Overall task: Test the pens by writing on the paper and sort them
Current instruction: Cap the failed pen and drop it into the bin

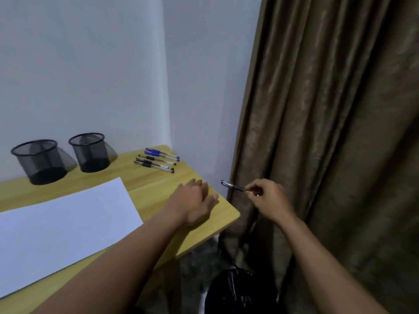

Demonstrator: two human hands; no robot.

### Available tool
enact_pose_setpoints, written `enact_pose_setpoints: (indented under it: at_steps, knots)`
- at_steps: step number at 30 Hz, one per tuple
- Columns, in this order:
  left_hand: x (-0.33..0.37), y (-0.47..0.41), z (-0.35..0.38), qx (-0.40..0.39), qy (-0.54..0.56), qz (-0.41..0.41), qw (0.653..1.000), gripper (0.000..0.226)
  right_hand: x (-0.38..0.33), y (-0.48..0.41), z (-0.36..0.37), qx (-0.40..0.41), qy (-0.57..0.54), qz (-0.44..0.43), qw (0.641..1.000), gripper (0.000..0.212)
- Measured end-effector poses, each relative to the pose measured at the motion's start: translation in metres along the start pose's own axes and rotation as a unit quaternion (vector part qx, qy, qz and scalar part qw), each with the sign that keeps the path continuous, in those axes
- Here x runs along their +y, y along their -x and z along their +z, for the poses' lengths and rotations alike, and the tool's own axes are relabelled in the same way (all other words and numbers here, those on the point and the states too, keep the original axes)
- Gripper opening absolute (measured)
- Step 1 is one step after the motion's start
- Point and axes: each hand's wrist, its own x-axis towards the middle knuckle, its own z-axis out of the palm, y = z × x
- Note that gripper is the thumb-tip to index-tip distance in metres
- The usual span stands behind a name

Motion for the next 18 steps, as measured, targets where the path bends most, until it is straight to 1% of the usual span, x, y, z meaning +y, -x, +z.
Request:
enact_pose_setpoints:
  at_steps: [3, 5, 8, 11, 18]
  knots:
    - [0.005, -0.003, 0.019, -0.043, -0.041, -0.013, 0.998, 0.074, 0.036, 0.01, 0.019, -0.002, -0.016, 0.027, 1.0, 0.012]
    - [0.006, 0.0, 0.025, -0.056, -0.049, -0.024, 0.997, 0.082, 0.055, 0.018, 0.035, -0.005, -0.02, 0.039, 0.999, 0.011]
    - [0.009, 0.002, 0.026, -0.076, -0.056, -0.029, 0.995, 0.084, 0.079, 0.032, 0.06, -0.007, -0.031, 0.057, 0.998, 0.009]
    - [0.01, 0.003, 0.026, -0.076, -0.074, -0.033, 0.994, 0.085, 0.102, 0.046, 0.083, -0.005, -0.036, 0.075, 0.996, 0.01]
    - [0.008, 0.002, 0.03, -0.068, -0.089, -0.028, 0.993, 0.085, 0.152, 0.078, 0.136, -0.051, -0.087, 0.179, 0.979, 0.011]
